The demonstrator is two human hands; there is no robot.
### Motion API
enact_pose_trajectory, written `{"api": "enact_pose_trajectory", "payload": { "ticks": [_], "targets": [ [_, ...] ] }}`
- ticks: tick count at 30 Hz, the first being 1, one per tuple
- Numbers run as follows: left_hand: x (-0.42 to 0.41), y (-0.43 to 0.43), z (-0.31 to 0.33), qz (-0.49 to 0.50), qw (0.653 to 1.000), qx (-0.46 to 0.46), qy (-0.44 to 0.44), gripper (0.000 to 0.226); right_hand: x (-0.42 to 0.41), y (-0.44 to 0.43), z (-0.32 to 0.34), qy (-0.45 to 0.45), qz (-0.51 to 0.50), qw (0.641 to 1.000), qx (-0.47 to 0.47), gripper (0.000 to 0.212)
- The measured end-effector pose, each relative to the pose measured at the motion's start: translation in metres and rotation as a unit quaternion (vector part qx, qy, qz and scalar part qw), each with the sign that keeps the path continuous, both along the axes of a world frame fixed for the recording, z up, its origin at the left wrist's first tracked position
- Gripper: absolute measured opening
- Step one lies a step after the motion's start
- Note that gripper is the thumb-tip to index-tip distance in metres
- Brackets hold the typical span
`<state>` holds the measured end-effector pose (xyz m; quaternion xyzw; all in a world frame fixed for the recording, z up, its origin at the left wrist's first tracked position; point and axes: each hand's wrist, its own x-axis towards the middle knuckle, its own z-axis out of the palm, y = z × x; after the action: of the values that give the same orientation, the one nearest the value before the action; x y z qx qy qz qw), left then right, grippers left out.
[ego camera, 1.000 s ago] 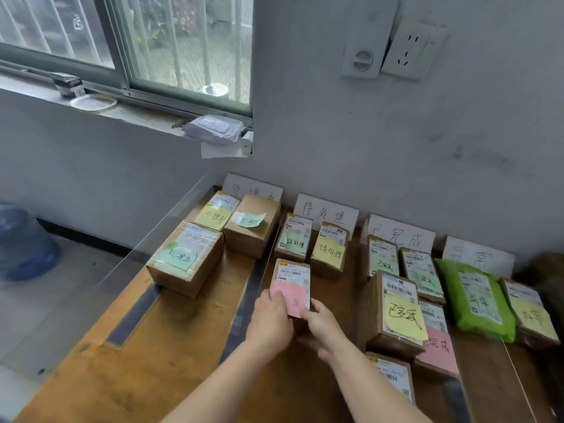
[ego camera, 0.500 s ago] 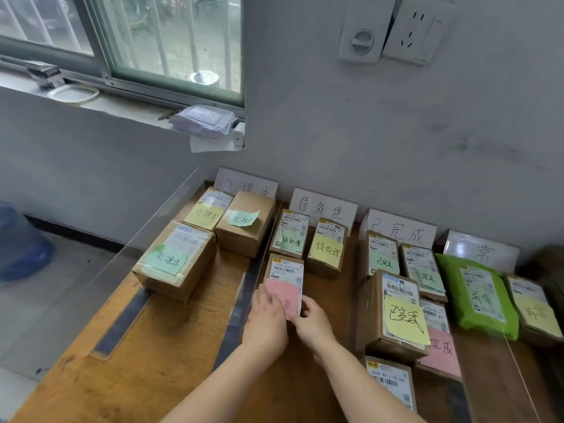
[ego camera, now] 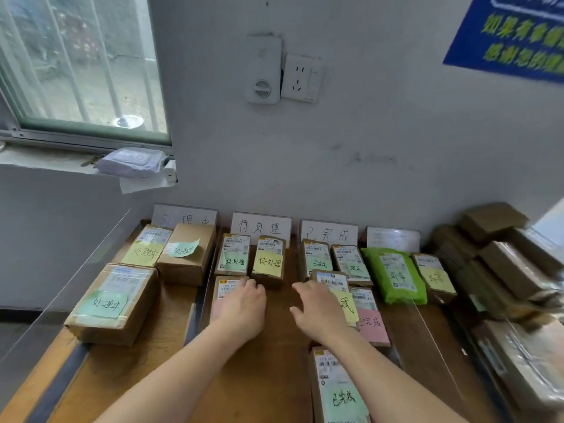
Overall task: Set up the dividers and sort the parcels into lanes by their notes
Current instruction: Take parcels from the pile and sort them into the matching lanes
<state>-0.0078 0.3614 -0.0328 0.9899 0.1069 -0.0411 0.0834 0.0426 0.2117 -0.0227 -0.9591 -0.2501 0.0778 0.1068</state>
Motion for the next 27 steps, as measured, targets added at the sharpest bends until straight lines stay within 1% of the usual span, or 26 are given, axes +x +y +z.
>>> {"api": "enact_pose_trajectory", "payload": {
  "ticks": [4,9,14,21,24,27],
  "targets": [
    [0.015,-0.034,0.026,-0.046,0.999,0.025,-0.014,0.041,0.004,-0.045,0.022,-0.044,-0.029,0.998,-0.036,0.052],
    [0.025,-0.093,0.048,-0.089,0.995,0.028,-0.041,0.036,0.0,-0.117,0.042,-0.057,-0.079,0.994,-0.046,0.051],
    [0.025,-0.176,0.057,-0.11,0.992,0.013,-0.057,0.037,-0.014,-0.203,0.052,-0.057,-0.122,0.989,-0.057,0.051],
    [0.024,-0.297,0.058,-0.166,0.984,-0.001,-0.064,0.03,-0.03,-0.325,0.055,-0.052,-0.16,0.983,-0.071,0.051],
    [0.023,-0.349,0.057,-0.176,0.982,-0.017,-0.07,0.029,-0.032,-0.372,0.057,-0.049,-0.18,0.979,-0.077,0.048],
    [0.026,-0.397,0.055,-0.191,0.978,-0.029,-0.079,0.034,-0.033,-0.417,0.056,-0.037,-0.209,0.975,-0.068,0.05]
  ]
}}
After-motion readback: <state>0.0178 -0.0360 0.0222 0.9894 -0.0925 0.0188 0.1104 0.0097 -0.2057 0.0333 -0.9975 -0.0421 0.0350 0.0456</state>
